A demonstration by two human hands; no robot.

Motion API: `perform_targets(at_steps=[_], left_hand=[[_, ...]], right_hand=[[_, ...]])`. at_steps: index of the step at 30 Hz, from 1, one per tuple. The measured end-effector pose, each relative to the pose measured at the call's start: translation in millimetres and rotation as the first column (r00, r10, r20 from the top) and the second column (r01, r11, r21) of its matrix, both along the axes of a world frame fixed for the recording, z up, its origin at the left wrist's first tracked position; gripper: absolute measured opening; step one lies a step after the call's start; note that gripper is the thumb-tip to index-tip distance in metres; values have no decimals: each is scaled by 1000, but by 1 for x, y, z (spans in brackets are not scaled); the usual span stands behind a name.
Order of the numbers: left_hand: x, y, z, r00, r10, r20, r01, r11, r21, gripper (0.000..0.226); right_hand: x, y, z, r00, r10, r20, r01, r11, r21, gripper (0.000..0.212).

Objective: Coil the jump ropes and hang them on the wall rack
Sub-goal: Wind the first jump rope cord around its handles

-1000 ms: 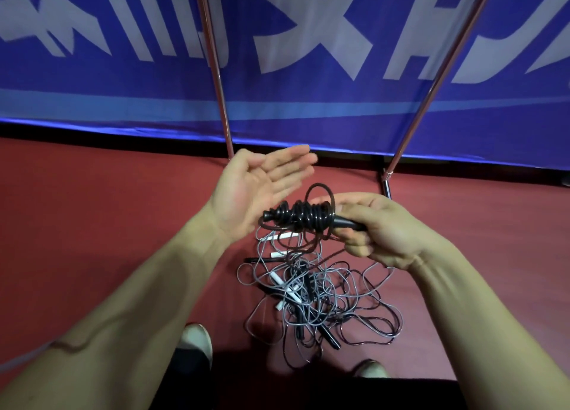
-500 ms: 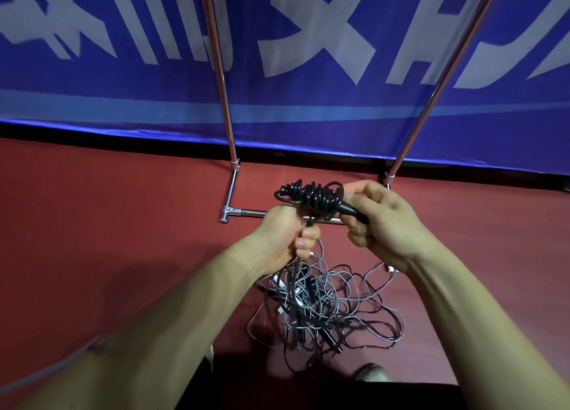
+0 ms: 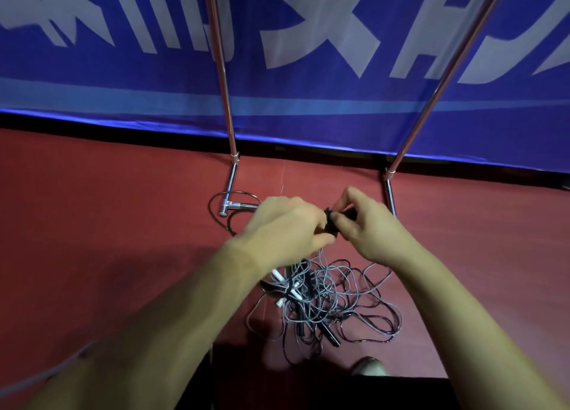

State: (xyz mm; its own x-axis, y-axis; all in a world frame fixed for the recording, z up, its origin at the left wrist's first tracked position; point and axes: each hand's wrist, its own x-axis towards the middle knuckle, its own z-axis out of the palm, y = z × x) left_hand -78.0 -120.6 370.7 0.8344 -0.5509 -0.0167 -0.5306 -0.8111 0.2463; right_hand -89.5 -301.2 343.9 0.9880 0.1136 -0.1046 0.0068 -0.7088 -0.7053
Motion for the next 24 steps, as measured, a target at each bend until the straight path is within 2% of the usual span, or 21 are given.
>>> perform_targets(at_steps=[2,4,7,9,12,14,16,18,21,23,24], left_hand=[[8,12,2,998,-16,-65,13,998,-54,42],[12,21,1,968,-7,-251,-39,983,-180,46],[17,26,-3,845,-102,-525,-141,904,-403,48],[18,26,-6,784,-171,-597,-173,863,-474,58],[17,22,-7,649,-288,-704,-302,752,-586,83],[15,16,-6,562,-361,-744,-421,650,-633,75],[13,8,-10,519,-419,-745,-520,537,-664,68],[10,-3,-11,482,-391,-784,-617,484,-621,56],[2,-17,-16,381,-193,-904,-727,542,-422,44],[-8,-26,-29,417,-161,-894,-666,615,-421,39],[-12,-29,-37,475,-111,-873,-594,691,-411,34]], right_hand=[[-2,1,6,988,119,-93,-114,992,56,15],[-4,1,14,955,214,-207,-170,963,210,16],[-8,-1,23,865,346,-365,-148,869,472,17],[-10,-2,25,807,431,-403,-91,766,636,17],[-10,-4,25,754,543,-368,34,527,849,16],[-10,-5,27,751,578,-319,85,395,915,27],[-9,-2,30,799,526,-291,125,328,936,28],[-7,5,35,870,392,-300,178,318,931,23],[0,8,38,940,149,-308,264,256,930,31],[7,3,35,954,-31,-298,295,268,917,30],[9,0,32,945,-140,-294,325,335,885,29]])
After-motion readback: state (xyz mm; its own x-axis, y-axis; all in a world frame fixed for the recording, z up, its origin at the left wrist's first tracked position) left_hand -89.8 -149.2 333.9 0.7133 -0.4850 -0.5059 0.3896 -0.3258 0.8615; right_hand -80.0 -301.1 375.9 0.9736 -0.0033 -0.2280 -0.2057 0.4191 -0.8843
